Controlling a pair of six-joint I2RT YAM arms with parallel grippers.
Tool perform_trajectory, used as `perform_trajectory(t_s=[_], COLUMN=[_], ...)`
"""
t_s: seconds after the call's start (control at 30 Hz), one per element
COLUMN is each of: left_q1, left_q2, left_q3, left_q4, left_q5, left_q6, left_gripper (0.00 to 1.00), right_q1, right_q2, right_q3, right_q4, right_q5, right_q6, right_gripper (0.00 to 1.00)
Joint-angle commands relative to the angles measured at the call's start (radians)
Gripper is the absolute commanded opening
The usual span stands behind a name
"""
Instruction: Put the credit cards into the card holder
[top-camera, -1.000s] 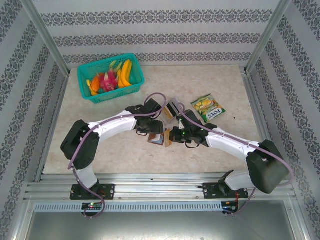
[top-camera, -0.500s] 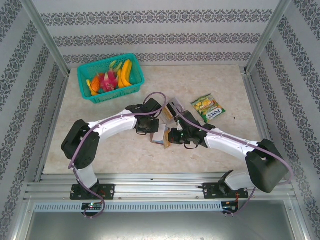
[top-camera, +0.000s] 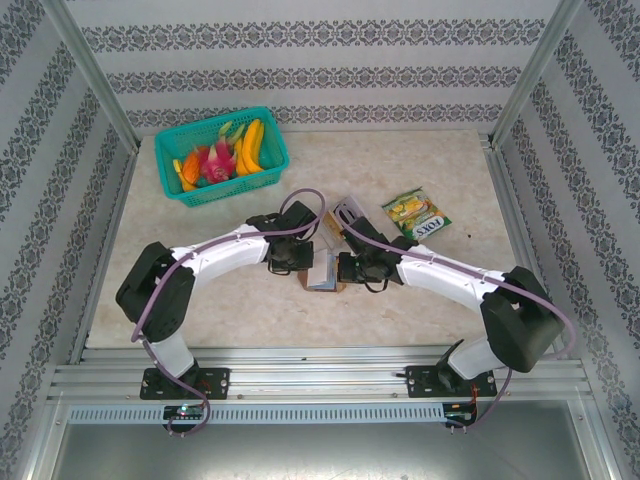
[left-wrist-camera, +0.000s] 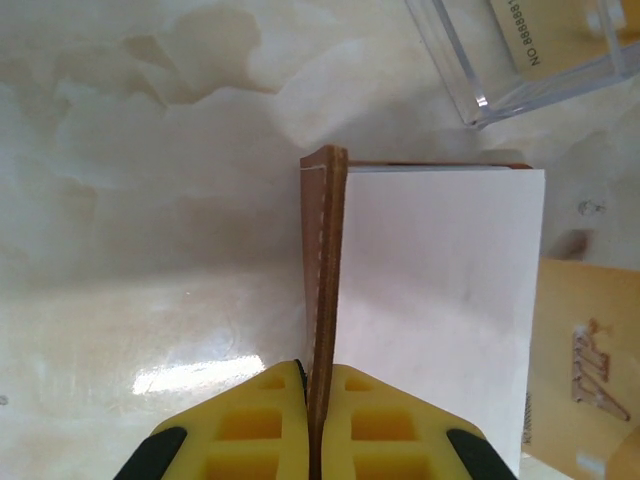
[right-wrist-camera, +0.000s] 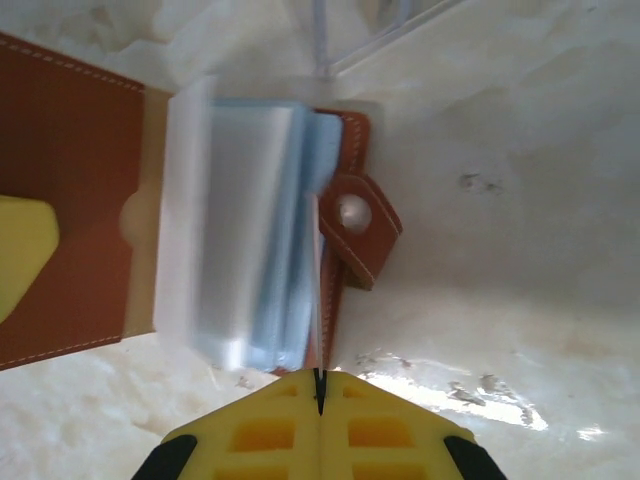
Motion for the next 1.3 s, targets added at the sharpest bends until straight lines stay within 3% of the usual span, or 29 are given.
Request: perform_trajectory(t_s=[0.0,0.33,0.7,0.9,1.27], left_q1=[0.026,0.056,0.071,0.075,0.076], left_q2=[-0.038,-0.063,-0.097,-0.103,-0.104], left_q3=[-0.046,-0.154,-0.213,-0.226,-0.229], left_q4=[0.042,0.147,0.205,0.228,0.232], left_q5=[0.055,0.123,0.123,0.133,0.138], left_q6=[-0.065,-0.128,-0.173,-0.185,-0.189], left_gripper=[0.04,0.04,0.04,0.04,0.04], right_q1=[-0.002,-0.042,-0.061,-0.084,-0.075], right_q2=[-0.006,-0.032,-0.118,-0.147,-0.076], right_q3=[0.015,-0.043,-0.056,-0.085,-0.079], right_q4=[-0.084,0.070,0.044,0.137,0.167], right_q5=[0.085,-0.051,0.026,-0.094,-0.117], right_q6=[-0.009,0.019,0.038,0.039,0.056], right_gripper=[0.00,0.00,0.00,0.00,0.00])
